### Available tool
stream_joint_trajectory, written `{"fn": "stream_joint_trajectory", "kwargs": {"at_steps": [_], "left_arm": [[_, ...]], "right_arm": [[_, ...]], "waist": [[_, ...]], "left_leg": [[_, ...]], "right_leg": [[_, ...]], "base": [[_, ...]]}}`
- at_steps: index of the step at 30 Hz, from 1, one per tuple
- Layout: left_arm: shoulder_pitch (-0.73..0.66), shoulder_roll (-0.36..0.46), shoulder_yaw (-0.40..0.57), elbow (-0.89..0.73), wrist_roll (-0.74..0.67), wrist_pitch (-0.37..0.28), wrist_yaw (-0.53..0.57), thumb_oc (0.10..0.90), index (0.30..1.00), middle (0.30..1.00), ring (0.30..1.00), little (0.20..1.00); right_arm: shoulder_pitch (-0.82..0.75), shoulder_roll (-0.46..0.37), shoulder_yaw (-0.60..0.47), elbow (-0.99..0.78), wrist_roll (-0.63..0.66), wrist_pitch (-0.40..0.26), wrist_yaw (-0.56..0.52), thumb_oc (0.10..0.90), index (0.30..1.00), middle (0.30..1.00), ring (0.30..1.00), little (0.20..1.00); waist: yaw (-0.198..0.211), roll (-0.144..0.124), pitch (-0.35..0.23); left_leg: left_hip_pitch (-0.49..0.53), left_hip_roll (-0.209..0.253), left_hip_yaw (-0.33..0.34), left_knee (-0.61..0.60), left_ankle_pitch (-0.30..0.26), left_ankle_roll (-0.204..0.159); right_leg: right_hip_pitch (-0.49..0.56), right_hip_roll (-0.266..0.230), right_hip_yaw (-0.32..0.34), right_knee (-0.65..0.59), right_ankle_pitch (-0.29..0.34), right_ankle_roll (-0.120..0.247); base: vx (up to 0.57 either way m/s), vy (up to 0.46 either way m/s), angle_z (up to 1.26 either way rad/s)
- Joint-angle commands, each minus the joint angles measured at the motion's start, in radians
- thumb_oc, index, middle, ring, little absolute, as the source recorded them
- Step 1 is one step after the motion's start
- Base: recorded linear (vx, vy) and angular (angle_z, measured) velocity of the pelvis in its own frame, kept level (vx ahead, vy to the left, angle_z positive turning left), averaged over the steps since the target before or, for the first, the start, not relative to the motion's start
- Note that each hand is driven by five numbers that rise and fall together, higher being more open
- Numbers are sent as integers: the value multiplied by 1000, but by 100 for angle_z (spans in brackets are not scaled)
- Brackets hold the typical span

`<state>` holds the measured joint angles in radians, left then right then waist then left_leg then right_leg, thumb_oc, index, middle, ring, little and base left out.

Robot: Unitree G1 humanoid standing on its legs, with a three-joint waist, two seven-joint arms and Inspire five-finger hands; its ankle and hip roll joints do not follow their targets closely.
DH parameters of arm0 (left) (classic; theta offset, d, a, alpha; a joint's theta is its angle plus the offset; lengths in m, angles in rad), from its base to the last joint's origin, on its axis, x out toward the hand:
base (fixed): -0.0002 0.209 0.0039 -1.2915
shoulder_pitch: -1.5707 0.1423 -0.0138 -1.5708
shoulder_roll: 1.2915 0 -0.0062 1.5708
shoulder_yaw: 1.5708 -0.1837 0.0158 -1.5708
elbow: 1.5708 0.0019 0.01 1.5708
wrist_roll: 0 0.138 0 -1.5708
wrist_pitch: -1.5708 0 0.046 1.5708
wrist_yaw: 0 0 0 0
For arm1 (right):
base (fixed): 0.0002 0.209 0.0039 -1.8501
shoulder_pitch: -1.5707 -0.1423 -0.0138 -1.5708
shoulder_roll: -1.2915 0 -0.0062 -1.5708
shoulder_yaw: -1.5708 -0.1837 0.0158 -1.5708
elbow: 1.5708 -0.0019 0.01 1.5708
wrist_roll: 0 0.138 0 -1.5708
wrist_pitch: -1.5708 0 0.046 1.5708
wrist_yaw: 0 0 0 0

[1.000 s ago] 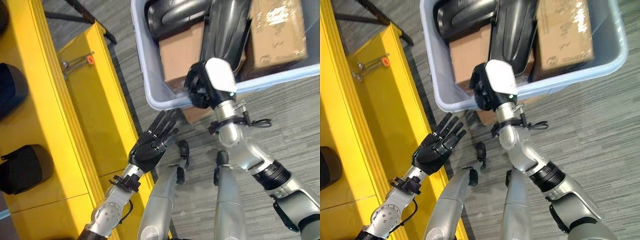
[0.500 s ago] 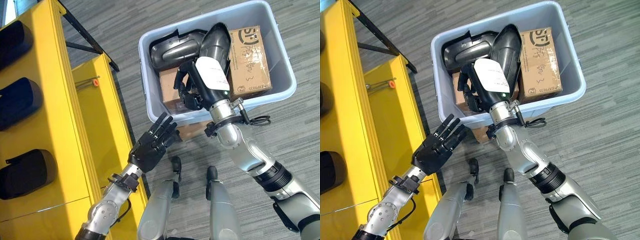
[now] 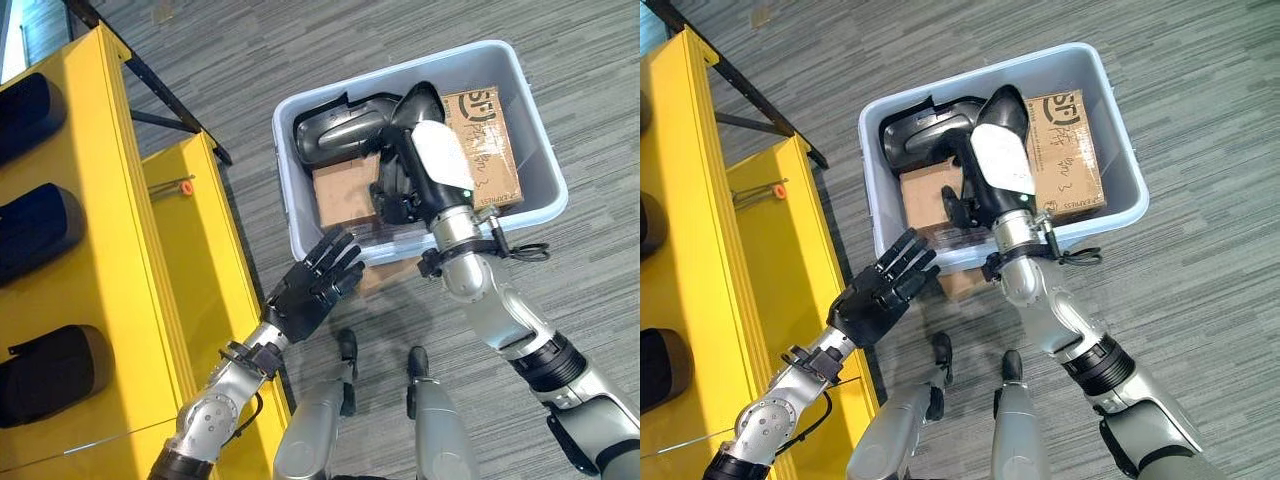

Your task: Move parts from the plastic box to the shelf.

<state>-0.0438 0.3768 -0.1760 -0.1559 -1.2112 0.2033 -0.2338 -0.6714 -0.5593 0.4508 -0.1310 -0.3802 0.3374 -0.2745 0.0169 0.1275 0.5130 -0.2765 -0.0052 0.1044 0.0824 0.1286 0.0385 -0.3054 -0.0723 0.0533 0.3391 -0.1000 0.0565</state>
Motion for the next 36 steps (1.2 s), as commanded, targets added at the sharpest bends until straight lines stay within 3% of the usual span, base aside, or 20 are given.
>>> {"fn": "stream_joint_trajectory", "kwargs": {"at_steps": [1,7,15,17,21,24,27,32,33,34,36], "left_arm": [[5,-27,1,-79,-29,-26,-18,900,1000,1000,1000,1000],[1,-30,0,-85,-52,-16,10,900,1000,1000,1000,1000],[-21,-48,-31,-87,-61,-48,41,900,1000,1000,1000,1000],[-18,-49,-33,-86,-59,-54,36,900,1000,1000,1000,1000],[2,-26,-49,-107,-75,-83,0,900,1000,1000,1000,1000],[-9,-15,-58,-107,-76,-91,1,900,1000,1000,1000,1000],[-12,-3,-53,-111,-83,-90,1,900,1000,1000,1000,1000],[-20,10,-48,-117,-87,-95,7,900,1000,1000,1000,1000],[-19,12,-50,-124,-90,-97,10,900,1000,1000,1000,1000],[-16,14,-55,-135,-93,-101,15,900,1000,1000,1000,1000],[-10,11,-60,-151,-93,-111,16,900,1000,1000,1000,1000]], "right_arm": [[-55,24,-54,-88,-43,-46,-91,900,1000,1000,1000,1000],[-74,1,-112,-72,-19,-23,-107,900,1000,1000,1000,1000],[-118,-25,-124,-92,-48,11,-92,900,1000,1000,1000,1000],[-117,-26,-113,-101,-72,28,-84,900,1000,1000,1000,1000],[-110,-61,-67,-104,-259,43,-36,900,1000,1000,1000,1000],[-150,-123,-49,-74,-407,68,4,900,1000,1000,1000,1000],[-163,-172,-57,-51,-434,47,5,900,1000,1000,1000,1000],[-203,-243,-59,-20,-347,22,-81,900,1000,1000,1000,1000],[-211,-250,-66,-25,-271,15,-129,900,1000,1000,1000,1000],[-216,-238,-95,-45,-150,-38,-231,900,1000,1000,1000,1000],[-210,-202,-128,-92,107,-97,-253,900,1000,1000,1000,1000]], "waist": [[2,-24,-126],[-3,-7,-109],[-25,58,2],[-24,70,7],[-16,120,7],[-17,125,7],[-19,120,7],[-20,115,7],[-20,117,7],[-24,121,7],[-26,126,7]], "left_leg": [[12,-18,-124,4,-114,-27],[-5,-22,-120,6,-109,-30],[-109,-46,-100,57,-84,-30],[-149,-50,-92,62,-75,-29],[-351,-69,-50,109,-52,-25],[-445,-72,-30,144,-53,-27],[-476,-68,-22,155,-54,-30],[-497,-60,-11,157,-53,-33],[-496,-60,-10,154,-53,-34],[-488,-61,-5,150,-53,-36],[-478,-62,-1,144,-55,-37]], "right_leg": [[15,-3,-14,-61,4,-12],[-14,-12,-22,-43,-1,-13],[-144,-14,-27,56,-16,-28],[-189,-11,-27,77,-18,-33],[-406,-3,-24,183,-40,-42],[-499,7,-15,212,-39,-41],[-528,8,-12,214,-33,-37],[-542,3,-8,193,-21,-29],[-541,3,-7,192,-22,-29],[-533,1,-3,185,-21,-28],[-523,-1,1,175,-21,-27]], "base": [[32,27,-1],[22,59,-4],[-28,89,-3],[-28,83,-3],[-35,101,0],[-73,29,2],[-50,-9,-8],[-45,-6,-9],[-7,54,-3],[-5,68,-2],[2,57,-1]]}}
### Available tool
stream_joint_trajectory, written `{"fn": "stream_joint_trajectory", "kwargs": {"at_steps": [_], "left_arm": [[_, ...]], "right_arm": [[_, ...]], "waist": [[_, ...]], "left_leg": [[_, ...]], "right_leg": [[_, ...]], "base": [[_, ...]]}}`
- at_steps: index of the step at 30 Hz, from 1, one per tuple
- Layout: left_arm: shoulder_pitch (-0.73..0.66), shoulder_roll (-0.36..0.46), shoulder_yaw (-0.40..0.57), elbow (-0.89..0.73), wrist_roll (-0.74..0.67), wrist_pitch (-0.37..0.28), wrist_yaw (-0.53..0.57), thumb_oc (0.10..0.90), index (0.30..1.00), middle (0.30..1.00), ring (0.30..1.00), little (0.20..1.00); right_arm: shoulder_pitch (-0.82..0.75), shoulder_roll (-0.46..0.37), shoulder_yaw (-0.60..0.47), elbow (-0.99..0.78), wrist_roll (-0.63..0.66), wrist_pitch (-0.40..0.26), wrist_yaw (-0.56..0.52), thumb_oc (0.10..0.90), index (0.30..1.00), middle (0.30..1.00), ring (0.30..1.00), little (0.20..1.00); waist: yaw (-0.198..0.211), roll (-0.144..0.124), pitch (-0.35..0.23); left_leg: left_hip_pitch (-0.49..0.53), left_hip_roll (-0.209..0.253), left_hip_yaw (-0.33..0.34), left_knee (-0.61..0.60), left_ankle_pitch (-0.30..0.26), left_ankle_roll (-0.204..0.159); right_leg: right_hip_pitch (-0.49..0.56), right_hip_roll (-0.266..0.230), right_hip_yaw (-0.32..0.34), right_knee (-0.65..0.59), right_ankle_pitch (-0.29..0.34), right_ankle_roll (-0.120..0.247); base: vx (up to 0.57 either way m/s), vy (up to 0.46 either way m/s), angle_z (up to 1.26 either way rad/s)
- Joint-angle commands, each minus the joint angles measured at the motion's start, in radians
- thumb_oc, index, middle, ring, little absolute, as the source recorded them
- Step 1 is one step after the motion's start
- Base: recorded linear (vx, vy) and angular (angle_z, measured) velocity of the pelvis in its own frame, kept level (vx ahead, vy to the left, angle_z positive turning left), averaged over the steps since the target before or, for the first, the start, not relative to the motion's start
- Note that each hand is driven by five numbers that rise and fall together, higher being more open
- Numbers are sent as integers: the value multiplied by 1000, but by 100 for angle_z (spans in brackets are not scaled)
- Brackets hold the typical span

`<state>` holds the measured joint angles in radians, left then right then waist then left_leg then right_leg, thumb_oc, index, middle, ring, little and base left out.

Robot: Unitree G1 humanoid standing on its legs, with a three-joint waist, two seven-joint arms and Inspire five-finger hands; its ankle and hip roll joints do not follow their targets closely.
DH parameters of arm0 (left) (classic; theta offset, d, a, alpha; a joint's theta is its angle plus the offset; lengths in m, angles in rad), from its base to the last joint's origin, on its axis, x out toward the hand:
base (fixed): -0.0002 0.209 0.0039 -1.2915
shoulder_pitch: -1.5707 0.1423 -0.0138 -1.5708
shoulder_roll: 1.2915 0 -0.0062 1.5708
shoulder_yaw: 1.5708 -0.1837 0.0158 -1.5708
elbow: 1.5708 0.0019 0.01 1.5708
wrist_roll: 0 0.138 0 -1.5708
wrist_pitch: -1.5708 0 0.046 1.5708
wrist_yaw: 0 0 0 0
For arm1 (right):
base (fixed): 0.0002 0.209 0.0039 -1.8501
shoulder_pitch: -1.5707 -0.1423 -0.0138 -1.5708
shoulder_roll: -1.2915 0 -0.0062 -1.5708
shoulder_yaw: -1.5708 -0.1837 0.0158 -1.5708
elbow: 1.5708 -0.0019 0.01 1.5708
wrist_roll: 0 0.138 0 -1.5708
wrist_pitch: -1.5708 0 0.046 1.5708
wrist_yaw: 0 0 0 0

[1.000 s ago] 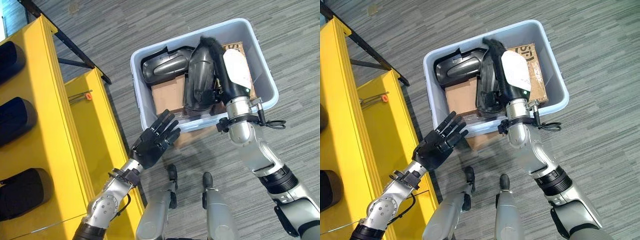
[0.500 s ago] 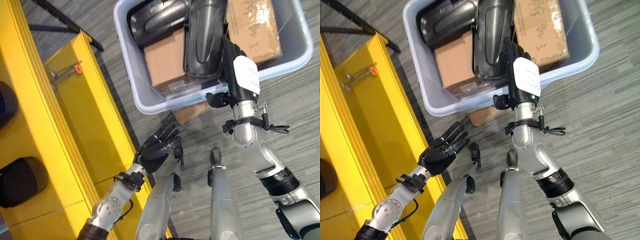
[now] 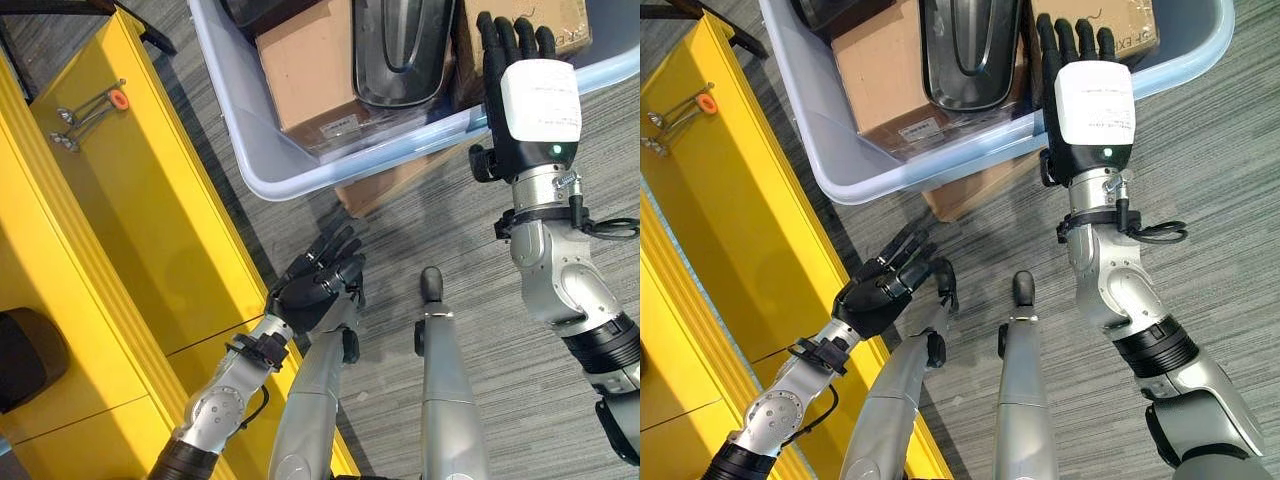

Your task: Move parts from the plastic box to the shelf.

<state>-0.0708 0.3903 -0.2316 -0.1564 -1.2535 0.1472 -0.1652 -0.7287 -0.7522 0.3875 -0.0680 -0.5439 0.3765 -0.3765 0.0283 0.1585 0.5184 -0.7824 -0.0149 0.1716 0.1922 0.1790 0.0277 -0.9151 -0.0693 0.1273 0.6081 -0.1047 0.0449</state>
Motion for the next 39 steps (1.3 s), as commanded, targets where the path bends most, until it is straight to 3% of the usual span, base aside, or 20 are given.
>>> {"fn": "stream_joint_trajectory", "kwargs": {"at_steps": [1,2,3,4,7,8,10,12,14,16,18,19,22,24,26,32,35,36,39], "left_arm": [[19,-2,-6,-155,-49,-57,-53,900,1000,1000,1000,1000],[25,1,-5,-163,-44,-55,-72,900,1000,1000,1000,1000],[30,8,7,-165,-37,-38,-105,900,1000,1000,1000,1000],[30,15,12,-166,-32,-28,-116,900,1000,1000,1000,1000],[27,35,15,-175,-35,-19,-112,900,1000,1000,1000,1000],[30,41,5,-175,-35,-15,-108,900,1000,1000,1000,1000],[31,47,-1,-172,-28,-7,-120,900,1000,1000,1000,1000],[27,49,-18,-159,-18,-8,-139,900,1000,1000,1000,1000],[22,47,-18,-148,-19,-4,-147,900,1000,1000,1000,1000],[22,52,-15,-147,-22,0,-149,900,1000,1000,1000,1000],[17,56,-11,-136,-18,3,-154,900,1000,1000,1000,1000],[11,54,-19,-138,-10,-3,-143,900,1000,1000,1000,1000],[6,52,-25,-145,-6,-5,-133,900,1000,1000,1000,1000],[-1,61,-22,-151,-18,-1,-123,900,1000,1000,1000,1000],[-1,59,-18,-152,-19,-6,-126,900,1000,1000,1000,1000],[7,43,-27,-152,-26,-21,-127,900,1000,1000,1000,1000],[20,31,-32,-149,-27,-34,-141,900,1000,1000,1000,1000],[32,29,-29,-150,-31,-33,-147,900,1000,1000,1000,1000],[45,32,-20,-153,-32,-30,-154,900,1000,1000,1000,1000]], "right_arm": [[-146,0,-72,-167,317,-144,-134,900,1000,1000,1000,1000],[-131,43,-80,-220,542,-179,-16,900,1000,1000,1000,1000],[-133,78,-43,-271,803,-140,168,900,1000,1000,1000,1000],[-133,95,-11,-304,885,-126,228,900,1000,1000,1000,1000],[-119,137,70,-385,1168,-90,264,900,1000,1000,1000,1000],[-95,175,109,-400,1232,-91,245,900,1000,1000,1000,1000],[-82,239,160,-391,1342,-105,220,900,1000,1000,1000,1000],[-55,345,198,-315,1328,-199,132,900,1000,1000,1000,1000],[-48,379,198,-273,1397,-222,154,900,1000,1000,1000,1000],[-43,387,188,-238,1379,-244,191,900,1000,1000,1000,1000],[-32,391,186,-242,1297,-201,281,900,1000,1000,1000,1000],[-13,400,208,-283,1232,-151,279,900,1000,1000,1000,1000],[-4,410,228,-293,1193,-133,245,900,1000,1000,1000,1000],[-2,414,228,-266,1199,-192,186,900,1000,1000,1000,1000],[10,413,197,-262,1285,-317,216,900,1000,1000,1000,1000],[26,449,161,-287,1424,-491,213,900,1000,1000,1000,1000],[27,468,144,-304,1436,-610,171,900,1000,1000,1000,1000],[25,458,118,-316,1407,-709,146,900,1000,1000,1000,1000],[34,433,74,-347,1366,-770,146,900,1000,1000,1000,1000]], "waist": [[-38,96,2],[-39,96,2],[-34,95,2],[-29,95,2],[-19,91,2],[-17,85,2],[-8,85,2],[11,90,2],[15,93,2],[18,93,2],[19,88,2],[18,83,2],[18,79,2],[19,78,2],[13,79,2],[4,91,2],[3,101,2],[1,100,2],[-4,94,2]], "left_leg": [[31,-53,-69,32,-106,-26],[37,-55,-71,31,-108,-25],[36,-54,-70,35,-109,-23],[31,-53,-71,41,-109,-22],[24,-52,-77,55,-108,-17],[51,-60,-86,62,-132,-20],[59,-61,-92,59,-128,-16],[69,-60,-101,45,-121,-8],[72,-59,-101,42,-120,-6],[74,-59,-102,43,-122,-3],[70,-58,-107,49,-123,-3],[65,-58,-108,51,-121,-2],[61,-56,-107,51,-121,0],[63,-53,-104,44,-118,1],[80,-51,-101,40,-119,1],[109,-55,-93,36,-122,0],[131,-58,-87,29,-124,0],[142,-57,-85,27,-126,1],[150,-56,-87,28,-130,0]], "right_leg": [[89,-4,-72,-96,-16,-15],[95,-4,-70,-98,-17,-15],[95,-5,-71,-94,-20,-17],[91,-5,-73,-87,-22,-18],[88,-10,-84,-75,-22,-17],[119,-16,-83,-67,-50,-12],[130,-15,-89,-65,-54,-12],[144,-16,-101,-72,-51,-11],[149,-16,-102,-75,-51,-10],[154,-17,-103,-75,-53,-10],[154,-17,-107,-68,-54,-7],[152,-17,-112,-69,-50,-6],[150,-17,-112,-71,-46,-7],[156,-14,-112,-77,-45,-9],[171,-15,-112,-80,-48,-8],[192,-15,-103,-76,-56,-9],[210,-15,-99,-75,-62,-10],[221,-16,-99,-78,-62,-11],[229,-15,-100,-79,-62,-8]], "base": [[0,0,0],[-2,-15,-4],[-9,-42,-3],[-9,-68,-1],[9,-100,0],[42,-101,7],[8,-108,26],[-14,-94,23],[5,-23,7],[0,0,0],[1,-44,-5],[-7,-45,-2],[-5,-16,0],[0,0,0],[0,0,0],[17,34,-3],[32,57,-6],[32,40,-4],[8,7,-1]]}}
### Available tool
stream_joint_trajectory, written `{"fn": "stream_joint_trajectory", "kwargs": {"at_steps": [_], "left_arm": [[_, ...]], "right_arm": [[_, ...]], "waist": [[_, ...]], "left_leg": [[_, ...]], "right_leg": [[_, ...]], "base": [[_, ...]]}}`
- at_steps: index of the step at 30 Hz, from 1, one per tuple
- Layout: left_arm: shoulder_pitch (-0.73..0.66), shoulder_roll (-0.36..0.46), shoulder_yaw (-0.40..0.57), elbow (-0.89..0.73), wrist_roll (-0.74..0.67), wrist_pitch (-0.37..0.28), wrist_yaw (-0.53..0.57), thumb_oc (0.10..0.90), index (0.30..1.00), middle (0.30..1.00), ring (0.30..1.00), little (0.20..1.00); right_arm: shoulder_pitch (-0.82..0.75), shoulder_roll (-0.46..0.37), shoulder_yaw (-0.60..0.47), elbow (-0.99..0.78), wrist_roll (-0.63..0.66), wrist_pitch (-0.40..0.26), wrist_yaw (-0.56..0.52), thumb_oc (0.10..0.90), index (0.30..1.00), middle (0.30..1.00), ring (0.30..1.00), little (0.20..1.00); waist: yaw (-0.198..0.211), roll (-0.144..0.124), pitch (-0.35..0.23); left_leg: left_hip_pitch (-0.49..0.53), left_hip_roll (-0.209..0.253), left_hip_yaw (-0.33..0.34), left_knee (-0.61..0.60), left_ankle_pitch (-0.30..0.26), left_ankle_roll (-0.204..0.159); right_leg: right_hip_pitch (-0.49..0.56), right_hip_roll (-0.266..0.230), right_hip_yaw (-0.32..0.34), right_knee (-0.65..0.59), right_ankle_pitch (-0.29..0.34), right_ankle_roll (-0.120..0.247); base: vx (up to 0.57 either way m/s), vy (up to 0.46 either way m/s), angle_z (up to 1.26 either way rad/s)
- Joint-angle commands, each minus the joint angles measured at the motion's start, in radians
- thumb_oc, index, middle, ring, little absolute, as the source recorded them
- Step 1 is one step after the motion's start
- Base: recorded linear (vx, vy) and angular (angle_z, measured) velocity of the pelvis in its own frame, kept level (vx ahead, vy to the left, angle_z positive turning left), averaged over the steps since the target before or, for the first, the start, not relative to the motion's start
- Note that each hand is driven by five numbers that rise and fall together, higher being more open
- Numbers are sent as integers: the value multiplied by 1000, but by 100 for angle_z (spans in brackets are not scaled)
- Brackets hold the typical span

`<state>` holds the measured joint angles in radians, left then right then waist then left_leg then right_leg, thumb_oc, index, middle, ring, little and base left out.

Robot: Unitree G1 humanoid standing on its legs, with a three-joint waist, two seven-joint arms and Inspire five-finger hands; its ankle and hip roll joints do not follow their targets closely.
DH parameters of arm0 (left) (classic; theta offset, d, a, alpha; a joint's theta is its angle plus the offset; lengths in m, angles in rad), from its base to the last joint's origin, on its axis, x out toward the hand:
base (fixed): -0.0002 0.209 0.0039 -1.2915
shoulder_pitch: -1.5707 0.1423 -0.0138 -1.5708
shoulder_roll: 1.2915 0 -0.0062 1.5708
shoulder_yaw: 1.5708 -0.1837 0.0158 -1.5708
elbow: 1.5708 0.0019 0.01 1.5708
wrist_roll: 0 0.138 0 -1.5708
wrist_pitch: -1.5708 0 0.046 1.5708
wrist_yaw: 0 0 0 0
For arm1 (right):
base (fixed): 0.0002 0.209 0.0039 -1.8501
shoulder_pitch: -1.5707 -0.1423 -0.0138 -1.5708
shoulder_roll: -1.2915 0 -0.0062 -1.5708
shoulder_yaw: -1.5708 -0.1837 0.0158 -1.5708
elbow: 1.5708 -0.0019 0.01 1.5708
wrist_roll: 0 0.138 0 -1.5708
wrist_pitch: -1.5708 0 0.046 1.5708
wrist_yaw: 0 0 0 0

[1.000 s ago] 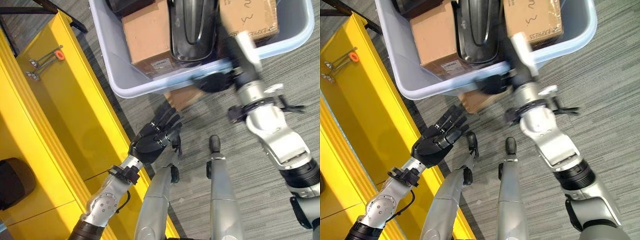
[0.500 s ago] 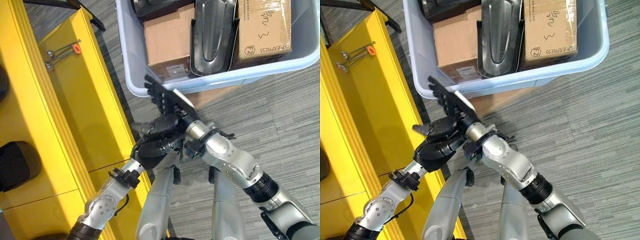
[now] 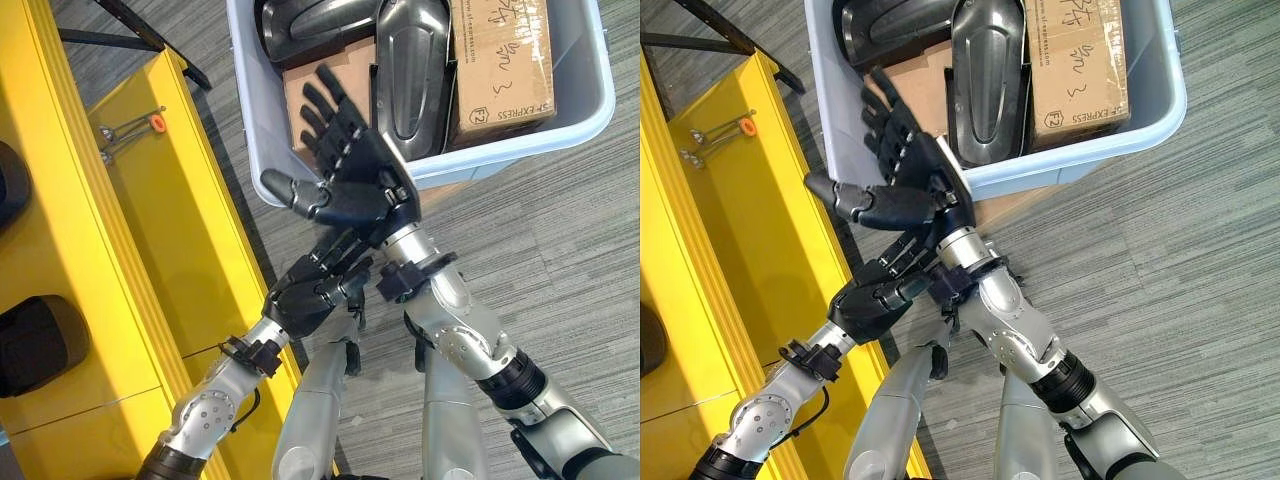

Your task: Move parts from the plastic box to the shelf.

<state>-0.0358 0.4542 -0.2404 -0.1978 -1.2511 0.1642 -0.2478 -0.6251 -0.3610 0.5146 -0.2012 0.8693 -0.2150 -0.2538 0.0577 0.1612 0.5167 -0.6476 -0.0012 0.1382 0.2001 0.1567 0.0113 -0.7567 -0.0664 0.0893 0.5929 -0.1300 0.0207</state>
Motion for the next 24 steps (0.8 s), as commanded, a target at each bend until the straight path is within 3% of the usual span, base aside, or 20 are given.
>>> {"fn": "stream_joint_trajectory", "kwargs": {"at_steps": [1,3,5,6,10,12,15,21,23,24], "left_arm": [[16,-33,-12,-112,-32,-50,-74,900,1000,1000,1000,1000],[22,-36,-11,-118,-30,-49,-71,900,1000,1000,1000,1000],[24,-34,3,-126,-30,-49,-78,900,1000,1000,1000,1000],[30,-35,6,-135,-29,-50,-77,900,1000,1000,1000,1000],[38,-30,19,-143,-38,-45,-65,900,1000,1000,1000,1000],[34,-34,31,-136,-46,-43,-60,900,1000,1000,1000,1000],[30,-39,32,-124,-55,-44,-58,900,1000,1000,1000,1000],[30,-61,2,-83,-63,-65,-81,900,1000,1000,1000,1000],[36,-73,-5,-71,-70,-79,-95,900,1000,1000,1000,1000],[38,-74,-5,-71,-80,-79,-97,900,1000,1000,1000,1000]], "right_arm": [[-68,37,-62,-226,-41,-187,29,900,1000,1000,1000,1000],[-65,33,-80,-252,-26,-203,39,900,1000,1000,1000,1000],[-71,13,-121,-282,-141,-197,-47,900,1000,1000,1000,1000],[-72,-3,-139,-294,-325,-131,-182,900,1000,1000,1000,1000],[-95,-69,-220,-260,-564,14,-318,900,1000,1000,1000,1000],[-122,-130,-284,-216,-768,160,-400,900,1000,1000,1000,1000],[-176,-196,-316,-147,-883,227,-395,900,1000,1000,1000,1000],[-269,-276,-305,-57,-982,336,-430,900,1000,1000,1000,1000],[-283,-282,-288,-45,-1109,353,-390,900,1000,1000,1000,1000],[-294,-286,-272,-57,-1250,378,-339,900,1000,1000,1000,1000]], "waist": [[-34,89,3],[-36,86,3],[-34,85,3],[-36,80,3],[-42,74,3],[-51,69,3],[-53,72,3],[-46,86,3],[-41,95,3],[-34,95,3]], "left_leg": [[17,-68,-53,21,-109,16],[20,-69,-53,22,-111,15],[-2,-60,-52,22,-90,19],[2,-59,-53,21,-91,16],[18,-58,-57,17,-98,15],[35,-61,-61,14,-104,14],[42,-64,-62,7,-103,12],[43,-78,-69,6,-103,4],[39,-83,-68,5,-102,3],[32,-86,-67,11,-103,5]], "right_leg": [[73,-19,-62,-65,-36,16],[77,-18,-61,-67,-35,17],[56,-7,-64,-76,-3,15],[62,-4,-63,-84,2,14],[78,-2,-58,-97,5,13],[92,-2,-55,-103,1,11],[96,-1,-51,-106,-1,8],[95,-12,-54,-109,-9,0],[88,-16,-53,-109,-10,-2],[84,-20,-57,-105,-11,-3]], "base": [[0,0,0],[-39,-7,0],[-83,-25,-1],[0,0,0],[-1,8,-7],[13,57,-5],[7,68,-3],[26,101,-3],[87,190,7],[88,92,15]]}}
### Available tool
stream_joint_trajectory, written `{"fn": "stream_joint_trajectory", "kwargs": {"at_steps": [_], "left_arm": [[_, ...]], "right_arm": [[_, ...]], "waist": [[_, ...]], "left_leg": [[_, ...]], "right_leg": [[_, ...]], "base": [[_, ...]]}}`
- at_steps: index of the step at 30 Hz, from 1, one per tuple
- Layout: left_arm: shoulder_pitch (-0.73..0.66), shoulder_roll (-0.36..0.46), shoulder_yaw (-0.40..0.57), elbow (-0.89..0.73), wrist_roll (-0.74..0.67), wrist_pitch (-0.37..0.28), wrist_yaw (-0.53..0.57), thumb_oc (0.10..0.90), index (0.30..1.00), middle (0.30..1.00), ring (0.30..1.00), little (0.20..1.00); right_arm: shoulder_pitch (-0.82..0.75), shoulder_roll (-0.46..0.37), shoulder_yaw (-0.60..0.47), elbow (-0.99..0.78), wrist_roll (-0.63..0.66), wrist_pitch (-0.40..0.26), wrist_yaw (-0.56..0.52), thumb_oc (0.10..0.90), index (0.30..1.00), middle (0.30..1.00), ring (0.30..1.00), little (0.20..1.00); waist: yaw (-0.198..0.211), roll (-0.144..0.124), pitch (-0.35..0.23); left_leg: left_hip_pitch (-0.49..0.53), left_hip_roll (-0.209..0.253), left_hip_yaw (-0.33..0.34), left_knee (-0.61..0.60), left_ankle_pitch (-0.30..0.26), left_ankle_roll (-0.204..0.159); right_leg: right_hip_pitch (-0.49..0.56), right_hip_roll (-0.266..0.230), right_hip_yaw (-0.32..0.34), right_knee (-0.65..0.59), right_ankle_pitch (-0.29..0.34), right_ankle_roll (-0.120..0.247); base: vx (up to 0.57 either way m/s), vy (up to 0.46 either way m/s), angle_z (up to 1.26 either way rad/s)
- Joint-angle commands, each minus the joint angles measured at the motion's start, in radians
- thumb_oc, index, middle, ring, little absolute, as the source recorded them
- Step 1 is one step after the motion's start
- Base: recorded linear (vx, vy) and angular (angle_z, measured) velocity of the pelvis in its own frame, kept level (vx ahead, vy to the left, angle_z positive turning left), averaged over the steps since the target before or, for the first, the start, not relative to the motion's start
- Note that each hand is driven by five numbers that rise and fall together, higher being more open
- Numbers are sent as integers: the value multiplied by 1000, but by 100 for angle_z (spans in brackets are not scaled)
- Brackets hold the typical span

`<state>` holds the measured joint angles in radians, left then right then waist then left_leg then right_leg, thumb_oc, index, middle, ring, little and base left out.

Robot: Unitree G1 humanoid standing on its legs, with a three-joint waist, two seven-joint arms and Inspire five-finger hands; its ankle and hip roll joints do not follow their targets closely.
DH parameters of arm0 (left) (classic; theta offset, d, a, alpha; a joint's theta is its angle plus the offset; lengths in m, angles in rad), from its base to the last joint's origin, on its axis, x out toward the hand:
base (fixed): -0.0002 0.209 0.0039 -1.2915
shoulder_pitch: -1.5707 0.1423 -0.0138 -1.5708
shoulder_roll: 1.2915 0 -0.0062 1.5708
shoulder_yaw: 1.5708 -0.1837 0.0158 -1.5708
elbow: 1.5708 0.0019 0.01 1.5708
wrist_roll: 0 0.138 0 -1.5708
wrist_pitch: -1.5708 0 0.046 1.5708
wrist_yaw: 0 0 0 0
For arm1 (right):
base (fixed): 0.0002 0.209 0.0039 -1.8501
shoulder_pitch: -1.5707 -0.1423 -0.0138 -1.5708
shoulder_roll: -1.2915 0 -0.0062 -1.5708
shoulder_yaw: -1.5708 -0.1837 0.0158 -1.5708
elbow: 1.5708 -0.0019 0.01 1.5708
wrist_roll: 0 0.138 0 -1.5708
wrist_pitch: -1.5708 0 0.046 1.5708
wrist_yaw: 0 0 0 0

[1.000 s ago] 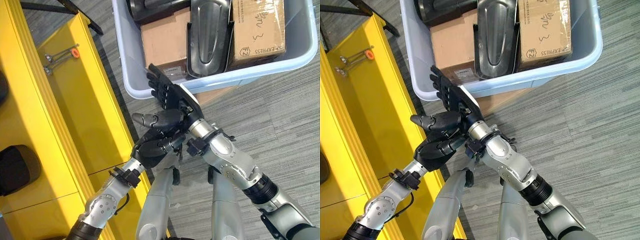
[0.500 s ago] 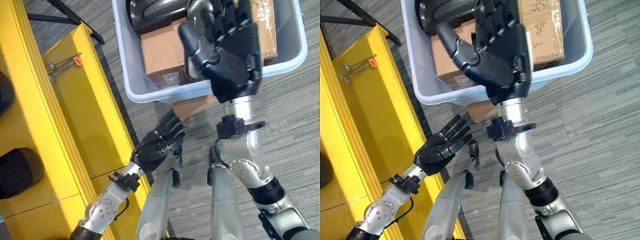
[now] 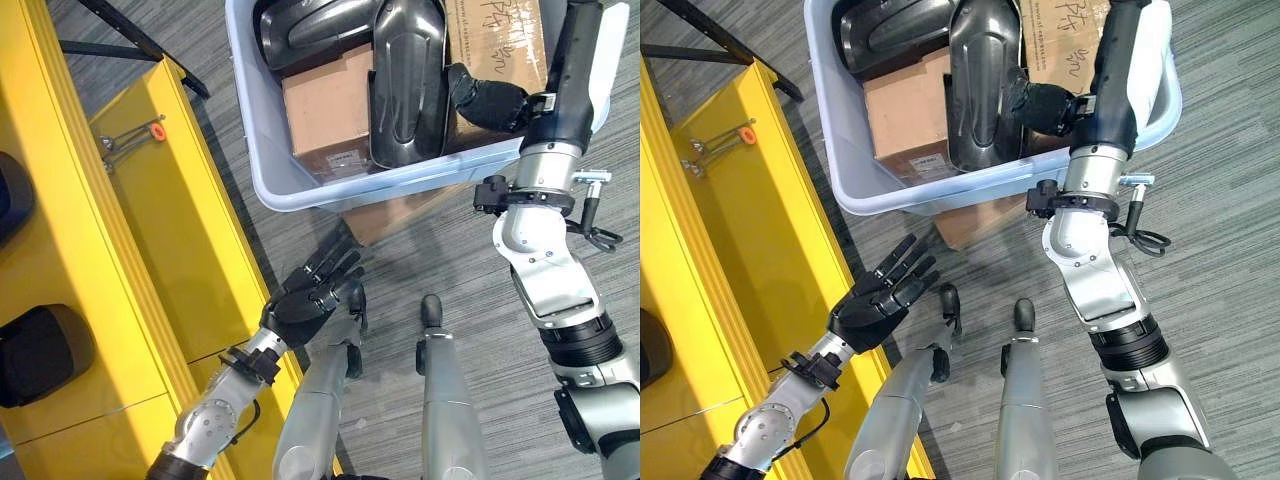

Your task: Move parts from the plastic box to the shelf.

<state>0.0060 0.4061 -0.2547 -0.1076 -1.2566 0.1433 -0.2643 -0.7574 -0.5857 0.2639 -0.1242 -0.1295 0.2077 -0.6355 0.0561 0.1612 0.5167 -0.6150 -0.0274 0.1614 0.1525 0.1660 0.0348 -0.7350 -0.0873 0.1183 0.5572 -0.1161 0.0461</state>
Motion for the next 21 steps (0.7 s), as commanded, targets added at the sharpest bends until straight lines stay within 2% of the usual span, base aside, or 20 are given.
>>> {"fn": "stream_joint_trajectory", "kwargs": {"at_steps": [1,3,4,5,7,8,12,15,17,19,21], "left_arm": [[-4,-16,15,-168,-84,-45,-81,900,1000,1000,1000,1000],[-3,16,35,-176,-100,-10,-88,900,1000,1000,1000,1000],[3,37,49,-177,-97,17,-101,900,1000,1000,1000,1000],[13,48,57,-182,-87,32,-109,900,1000,1000,1000,1000],[35,75,73,-187,-70,38,-136,900,1000,1000,1000,1000],[42,84,79,-188,-63,41,-145,900,1000,1000,1000,1000],[50,131,91,-180,-78,27,-176,900,1000,1000,1000,1000],[52,141,92,-174,-80,19,-185,900,1000,1000,1000,1000],[55,147,92,-172,-80,11,-191,900,1000,1000,1000,1000],[58,153,92,-172,-86,4,-192,900,1000,1000,1000,1000],[67,154,97,-169,-88,-6,-198,900,1000,1000,1000,1000]], "right_arm": [[-188,-78,4,-143,-427,-28,108,900,1000,1000,1000,1000],[-263,-144,60,-122,-697,-18,259,900,1000,1000,1000,1000],[-318,-207,124,-70,-746,-3,311,900,1000,1000,1000,1000],[-351,-256,175,-21,-729,20,315,900,1000,1000,1000,1000],[-407,-364,275,114,-716,-8,265,900,1000,1000,1000,1000],[-437,-411,319,160,-686,0,232,900,1000,1000,1000,1000],[-587,-553,486,379,-734,-23,175,900,1000,1000,1000,1000],[-627,-585,546,471,-693,-10,159,900,1000,1000,1000,1000],[-648,-606,572,519,-620,-4,143,900,1000,1000,1000,1000],[-652,-614,577,549,-553,0,137,900,1000,1000,1000,1000],[-611,-630,536,553,-493,-36,123,900,1000,1000,1000,1000]], "waist": [[-21,89,3],[7,70,3],[27,57,3],[41,45,3],[62,19,3],[67,11,3],[85,3,3],[90,1,3],[92,1,3],[92,2,3],[84,2,3]], "left_leg": [[-7,-61,-95,67,-114,-16],[-21,-63,-109,90,-117,-13],[-26,-64,-119,101,-118,-13],[-34,-63,-126,110,-118,-13],[-55,-60,-140,125,-119,-15],[-64,-57,-143,130,-119,-15],[-103,-53,-155,146,-115,-17],[-115,-50,-157,146,-112,-16],[-125,-47,-158,146,-108,-16],[-132,-45,-159,146,-107,-16],[-137,-41,-160,144,-107,-18]], "right_leg": [[61,-3,-96,-64,-27,-29],[66,-14,-121,-62,-21,-27],[75,-19,-138,-62,-19,-24],[78,-22,-150,-62,-16,-22],[78,-26,-174,-63,-13,-18],[75,-25,-181,-62,-14,-17],[54,-27,-203,-53,-19,-15],[48,-26,-210,-54,-21,-17],[39,-24,-213,-51,-22,-19],[33,-22,-214,-48,-24,-22],[25,-18,-213,-43,-27,-24]], "base": [[73,25,21],[29,-157,30],[12,-257,38],[4,-261,41],[-5,-217,54],[-13,-162,48],[-17,-84,-2],[-7,-38,-6],[-10,-28,-7],[-5,-13,-4],[0,0,0]]}}
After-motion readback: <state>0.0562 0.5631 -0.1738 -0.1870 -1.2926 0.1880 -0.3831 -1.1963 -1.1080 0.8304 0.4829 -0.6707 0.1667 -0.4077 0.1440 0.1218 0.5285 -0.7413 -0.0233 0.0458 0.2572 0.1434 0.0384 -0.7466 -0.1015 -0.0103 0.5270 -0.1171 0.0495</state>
